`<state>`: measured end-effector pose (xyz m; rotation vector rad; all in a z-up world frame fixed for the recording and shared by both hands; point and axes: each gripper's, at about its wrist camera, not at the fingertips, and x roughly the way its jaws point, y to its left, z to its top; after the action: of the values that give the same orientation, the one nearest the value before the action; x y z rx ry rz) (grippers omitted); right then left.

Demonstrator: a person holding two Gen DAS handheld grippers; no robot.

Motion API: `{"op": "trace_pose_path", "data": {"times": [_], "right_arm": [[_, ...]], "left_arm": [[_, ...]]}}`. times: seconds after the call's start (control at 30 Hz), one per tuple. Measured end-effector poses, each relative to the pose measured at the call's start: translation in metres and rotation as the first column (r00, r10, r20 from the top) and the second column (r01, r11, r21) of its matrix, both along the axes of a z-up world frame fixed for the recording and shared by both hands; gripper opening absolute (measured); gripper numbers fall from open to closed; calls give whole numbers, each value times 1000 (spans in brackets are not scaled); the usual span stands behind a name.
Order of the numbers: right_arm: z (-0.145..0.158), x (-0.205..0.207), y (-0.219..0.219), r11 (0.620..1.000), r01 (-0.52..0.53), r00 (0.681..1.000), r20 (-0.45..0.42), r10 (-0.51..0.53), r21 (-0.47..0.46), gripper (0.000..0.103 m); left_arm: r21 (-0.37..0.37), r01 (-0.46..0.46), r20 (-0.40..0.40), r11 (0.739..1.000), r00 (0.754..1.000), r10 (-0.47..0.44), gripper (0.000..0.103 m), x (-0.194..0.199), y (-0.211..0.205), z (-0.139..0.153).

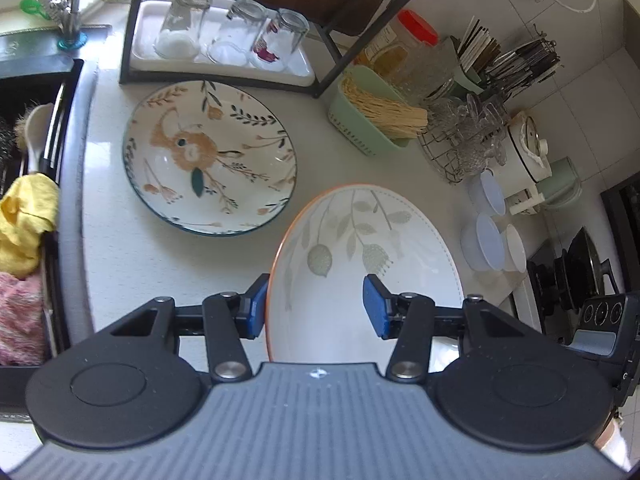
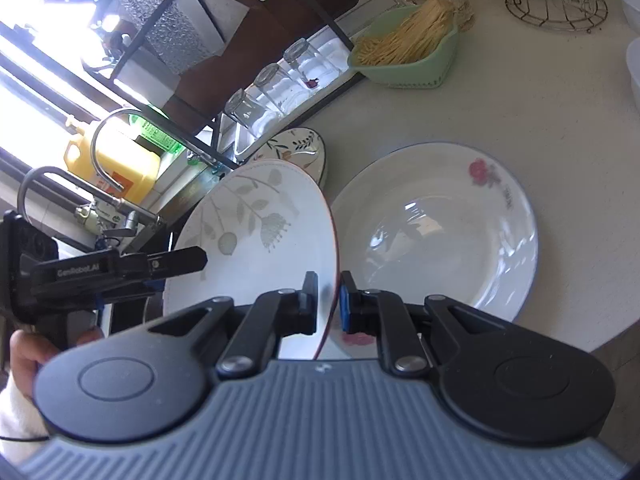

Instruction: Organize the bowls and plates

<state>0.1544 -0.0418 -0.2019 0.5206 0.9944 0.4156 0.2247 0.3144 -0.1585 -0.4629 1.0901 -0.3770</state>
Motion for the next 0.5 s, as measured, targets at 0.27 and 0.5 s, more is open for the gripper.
{"op": "trace_pose_path", "data": {"times": [0.27,0.5], "right_arm": [[-22,9,-29,1000,12,1000,-26,-12,3,14],[-43,18,-55,996,83,995,-58,-81,37,14]], "left_arm": [[31,23,-12,999,1000,-22,55,25,-39,-15],[34,92,-15,995,996,-91,55,55,-70,-26]]}}
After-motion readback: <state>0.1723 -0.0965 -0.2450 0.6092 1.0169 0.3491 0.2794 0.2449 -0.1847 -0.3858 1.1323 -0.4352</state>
